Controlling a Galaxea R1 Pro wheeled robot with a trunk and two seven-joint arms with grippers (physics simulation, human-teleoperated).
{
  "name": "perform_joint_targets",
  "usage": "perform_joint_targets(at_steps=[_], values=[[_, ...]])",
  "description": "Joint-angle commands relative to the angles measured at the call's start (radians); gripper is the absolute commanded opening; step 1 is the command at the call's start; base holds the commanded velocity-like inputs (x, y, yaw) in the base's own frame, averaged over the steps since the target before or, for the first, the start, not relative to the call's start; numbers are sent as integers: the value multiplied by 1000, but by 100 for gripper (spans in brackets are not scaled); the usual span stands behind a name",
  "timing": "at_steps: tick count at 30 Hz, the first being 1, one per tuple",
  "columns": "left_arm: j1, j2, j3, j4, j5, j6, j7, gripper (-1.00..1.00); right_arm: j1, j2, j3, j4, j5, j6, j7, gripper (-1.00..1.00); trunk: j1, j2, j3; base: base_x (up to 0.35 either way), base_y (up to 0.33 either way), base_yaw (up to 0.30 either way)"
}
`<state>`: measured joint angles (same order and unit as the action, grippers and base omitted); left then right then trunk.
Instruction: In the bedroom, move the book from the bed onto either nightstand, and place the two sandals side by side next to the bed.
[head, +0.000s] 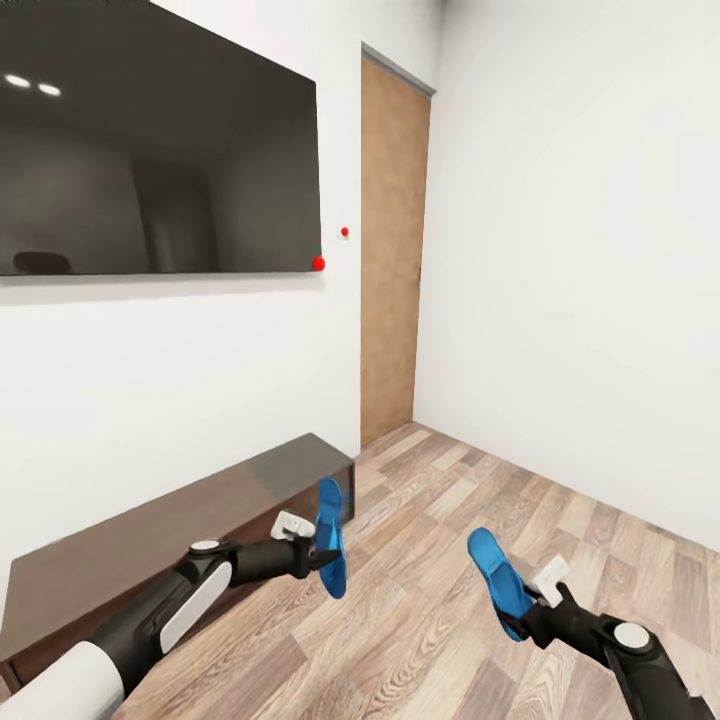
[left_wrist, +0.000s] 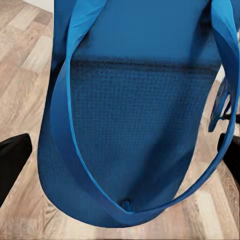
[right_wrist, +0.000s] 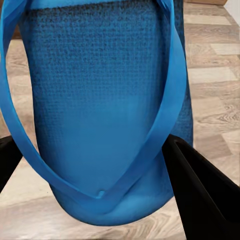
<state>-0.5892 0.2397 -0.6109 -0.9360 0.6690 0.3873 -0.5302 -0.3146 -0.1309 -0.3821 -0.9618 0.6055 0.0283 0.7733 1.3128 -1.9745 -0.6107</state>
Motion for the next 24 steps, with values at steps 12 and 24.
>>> perform_joint_targets(at_steps=[12, 24], values=[[1, 4, -9, 326, 9, -221, -55, -100, 0, 1, -174, 172, -1, -213, 74, -100, -46, 84, 37, 0, 0, 0], [43, -27, -52, 443, 10, -286, -55, -100, 0, -1, -326, 251, 0, -295, 79, -100, -92, 168, 74, 0, 0, 0]])
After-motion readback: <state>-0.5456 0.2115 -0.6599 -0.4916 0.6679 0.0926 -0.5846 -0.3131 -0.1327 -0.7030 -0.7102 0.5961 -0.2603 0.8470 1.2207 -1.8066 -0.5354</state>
